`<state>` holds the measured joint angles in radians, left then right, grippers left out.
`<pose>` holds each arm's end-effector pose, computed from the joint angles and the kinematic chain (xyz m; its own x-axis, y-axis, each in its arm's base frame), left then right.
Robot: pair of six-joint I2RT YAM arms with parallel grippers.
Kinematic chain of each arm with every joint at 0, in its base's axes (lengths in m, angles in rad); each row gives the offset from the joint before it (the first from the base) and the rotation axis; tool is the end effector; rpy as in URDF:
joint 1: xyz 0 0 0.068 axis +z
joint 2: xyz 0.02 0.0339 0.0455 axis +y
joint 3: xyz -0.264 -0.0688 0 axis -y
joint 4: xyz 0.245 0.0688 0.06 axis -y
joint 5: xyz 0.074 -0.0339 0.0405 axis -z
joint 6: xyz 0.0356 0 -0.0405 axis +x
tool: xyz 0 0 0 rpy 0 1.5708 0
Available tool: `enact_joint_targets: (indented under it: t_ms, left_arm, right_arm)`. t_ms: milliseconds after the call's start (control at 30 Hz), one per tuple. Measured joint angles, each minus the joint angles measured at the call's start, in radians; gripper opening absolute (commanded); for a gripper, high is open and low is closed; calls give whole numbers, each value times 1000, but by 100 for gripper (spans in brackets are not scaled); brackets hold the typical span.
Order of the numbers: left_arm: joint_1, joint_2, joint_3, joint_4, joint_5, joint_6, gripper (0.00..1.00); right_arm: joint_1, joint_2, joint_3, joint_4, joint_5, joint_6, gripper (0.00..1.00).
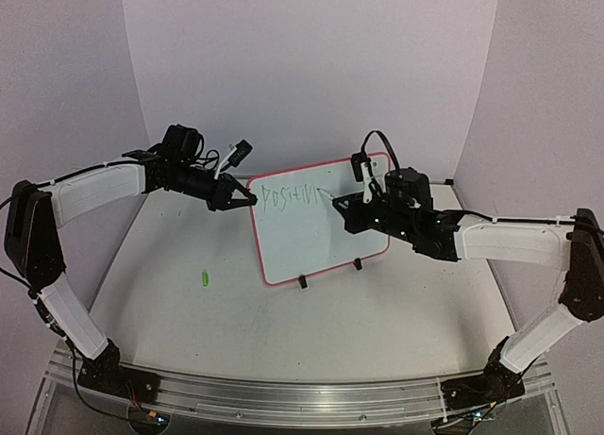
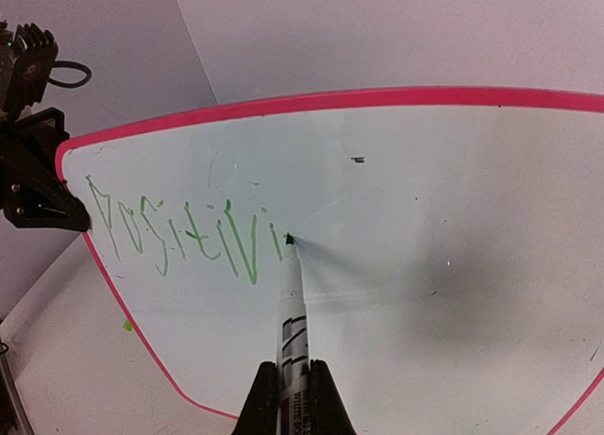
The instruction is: Write a sentence on the whiteboard
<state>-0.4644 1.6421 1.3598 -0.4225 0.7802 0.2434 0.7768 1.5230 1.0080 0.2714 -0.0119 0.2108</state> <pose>0.3164 -0.1865 0.3019 -0.3700 0.3769 -0.8491 0.9135 0.3139 -0.2587 0.2540 0.2502 0.2823 -0.3166 -0.0178 -0.9484 -0.6575 0.7248 0.2059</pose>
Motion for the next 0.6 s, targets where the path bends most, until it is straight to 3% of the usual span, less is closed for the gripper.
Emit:
enact_joint_targets:
  t_ms: [600]
  left_arm:
    - [-2,0,2,0,-6,-2,0]
  right_arm:
    - [3,-31,-1,-12,73,3,0]
